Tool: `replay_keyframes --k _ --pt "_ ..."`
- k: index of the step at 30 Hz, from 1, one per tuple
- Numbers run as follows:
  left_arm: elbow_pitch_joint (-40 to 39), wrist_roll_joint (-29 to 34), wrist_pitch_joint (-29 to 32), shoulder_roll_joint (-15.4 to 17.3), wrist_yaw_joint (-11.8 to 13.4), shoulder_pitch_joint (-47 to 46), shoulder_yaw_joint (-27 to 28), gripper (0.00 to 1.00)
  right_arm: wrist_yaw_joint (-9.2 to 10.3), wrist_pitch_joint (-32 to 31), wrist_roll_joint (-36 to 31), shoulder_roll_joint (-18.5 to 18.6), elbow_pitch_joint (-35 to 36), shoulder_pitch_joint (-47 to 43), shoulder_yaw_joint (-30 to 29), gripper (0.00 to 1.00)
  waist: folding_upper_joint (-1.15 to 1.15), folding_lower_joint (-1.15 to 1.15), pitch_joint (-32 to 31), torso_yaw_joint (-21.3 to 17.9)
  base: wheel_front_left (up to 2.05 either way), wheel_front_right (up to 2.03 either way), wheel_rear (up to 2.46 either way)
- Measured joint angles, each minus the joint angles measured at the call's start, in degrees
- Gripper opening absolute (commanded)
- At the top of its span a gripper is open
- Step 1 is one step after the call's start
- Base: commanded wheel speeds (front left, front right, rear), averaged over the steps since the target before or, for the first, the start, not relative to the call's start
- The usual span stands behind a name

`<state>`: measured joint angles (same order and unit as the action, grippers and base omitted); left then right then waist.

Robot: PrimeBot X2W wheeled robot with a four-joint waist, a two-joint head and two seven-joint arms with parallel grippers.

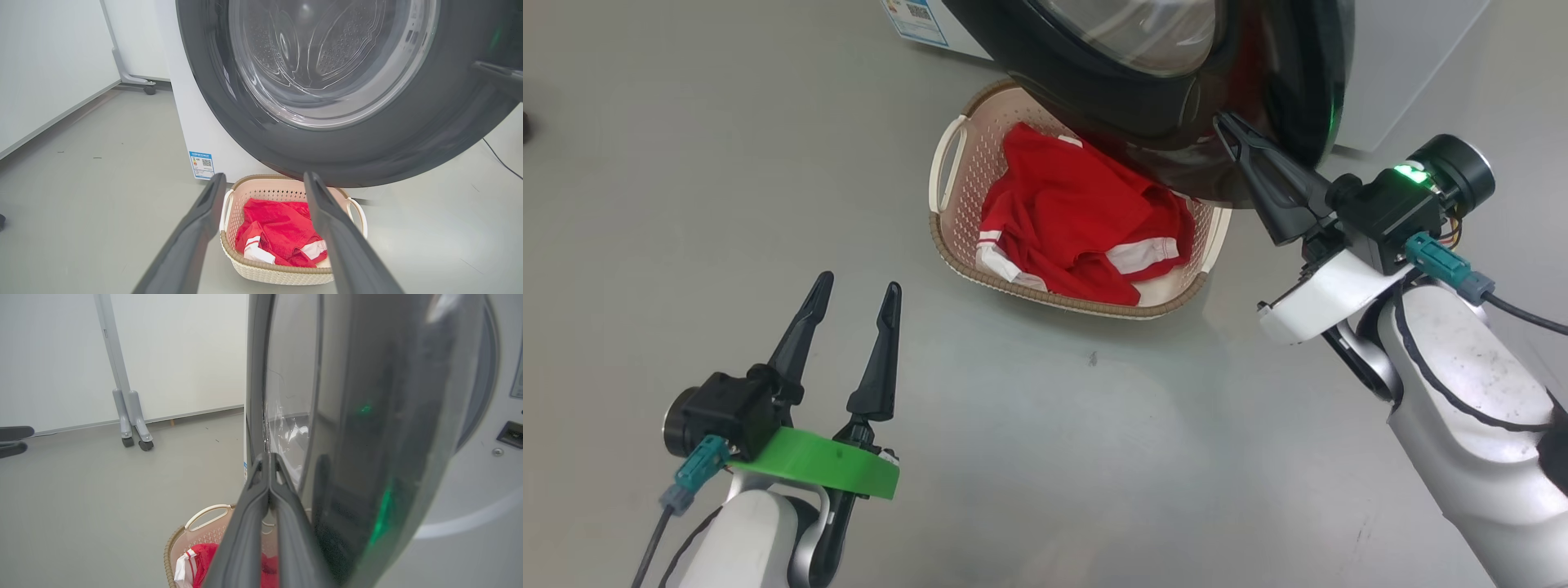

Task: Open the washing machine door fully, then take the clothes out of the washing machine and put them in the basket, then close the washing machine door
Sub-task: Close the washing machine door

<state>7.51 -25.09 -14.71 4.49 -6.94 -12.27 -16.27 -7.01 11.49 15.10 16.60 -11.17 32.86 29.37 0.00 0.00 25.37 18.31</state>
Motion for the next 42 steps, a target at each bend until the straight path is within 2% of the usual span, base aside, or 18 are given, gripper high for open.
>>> replay_keyframes --k 8,24,37,42 --pt "-0.22 -0.02 -0.01 -0.07 0.0 -1.29 -0.24 1.0 -0.47 0.48 1.11 0.68 -1.38 3.78 -2.27 0.0 0.0 0.0 2.53 0.24 0.0 0.0 0.0" --pt "-0.52 -1.22 -0.01 -0.59 0.0 -2.99 -0.32 1.0 -0.48 0.82 2.08 5.52 -4.0 13.77 -6.32 0.0 0.0 0.0 8.28 -0.26 0.0 0.0 0.0" --pt "-1.01 -1.93 -0.01 -1.59 0.0 -5.43 0.59 1.0 -0.48 -1.2 1.54 9.81 -6.83 24.94 -8.42 0.0 0.0 0.0 13.05 1.83 0.0 0.0 0.0" --pt "-0.67 -1.98 -0.01 -1.76 0.0 -5.71 0.49 1.0 -0.43 -1.27 1.29 10.13 -9.31 26.5 -9.67 0.0 0.0 0.0 13.82 2.63 0.0 0.0 0.0"
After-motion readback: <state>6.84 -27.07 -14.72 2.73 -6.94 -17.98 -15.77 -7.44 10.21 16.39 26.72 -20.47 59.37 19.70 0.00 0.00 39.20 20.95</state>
